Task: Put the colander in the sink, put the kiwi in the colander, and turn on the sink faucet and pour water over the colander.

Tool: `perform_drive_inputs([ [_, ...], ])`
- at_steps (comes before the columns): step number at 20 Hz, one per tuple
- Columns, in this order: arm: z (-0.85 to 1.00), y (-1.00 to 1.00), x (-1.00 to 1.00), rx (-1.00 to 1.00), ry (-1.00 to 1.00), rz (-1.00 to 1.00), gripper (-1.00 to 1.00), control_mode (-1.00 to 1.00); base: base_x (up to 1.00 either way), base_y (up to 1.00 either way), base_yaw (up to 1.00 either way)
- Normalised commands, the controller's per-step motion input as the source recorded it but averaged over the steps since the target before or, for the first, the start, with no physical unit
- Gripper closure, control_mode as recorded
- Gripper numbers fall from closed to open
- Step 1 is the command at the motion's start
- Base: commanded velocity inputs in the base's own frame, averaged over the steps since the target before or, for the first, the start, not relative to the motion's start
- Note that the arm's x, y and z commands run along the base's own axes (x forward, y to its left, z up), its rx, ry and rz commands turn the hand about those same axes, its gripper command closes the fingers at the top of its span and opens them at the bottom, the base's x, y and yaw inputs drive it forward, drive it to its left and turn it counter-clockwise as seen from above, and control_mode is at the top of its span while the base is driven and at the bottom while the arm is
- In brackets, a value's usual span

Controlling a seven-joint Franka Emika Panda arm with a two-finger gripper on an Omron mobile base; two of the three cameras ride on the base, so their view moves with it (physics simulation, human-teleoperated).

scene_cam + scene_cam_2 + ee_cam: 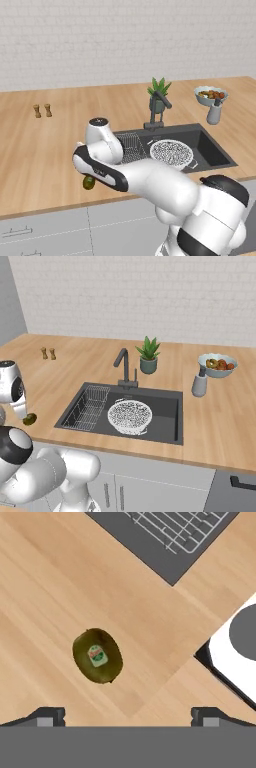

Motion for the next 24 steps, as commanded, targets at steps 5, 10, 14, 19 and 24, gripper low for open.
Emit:
perform_drive_inputs([
  [5, -0.20, 0.00, 0.06, 0.00, 0.03, 0.03, -1.00, -1.00, 0.00, 0.00, 0.00],
  [10, -0.35, 0.00, 0.10, 0.00, 0.04, 0.14, -1.00, -1.00, 0.00, 0.00, 0.00],
  [14, -0.38, 0.00, 0.30, 0.00, 0.00, 0.10, -1.00, -1.00, 0.00, 0.00, 0.00],
  [19, -0.35, 0.02, 0.20, 0.00, 0.00, 0.05, -1.00, -1.00, 0.00, 0.00, 0.00],
  [24, -0.32, 0.15, 0.19, 0.00, 0.00, 0.01, -1.00, -1.00, 0.00, 0.00, 0.00],
])
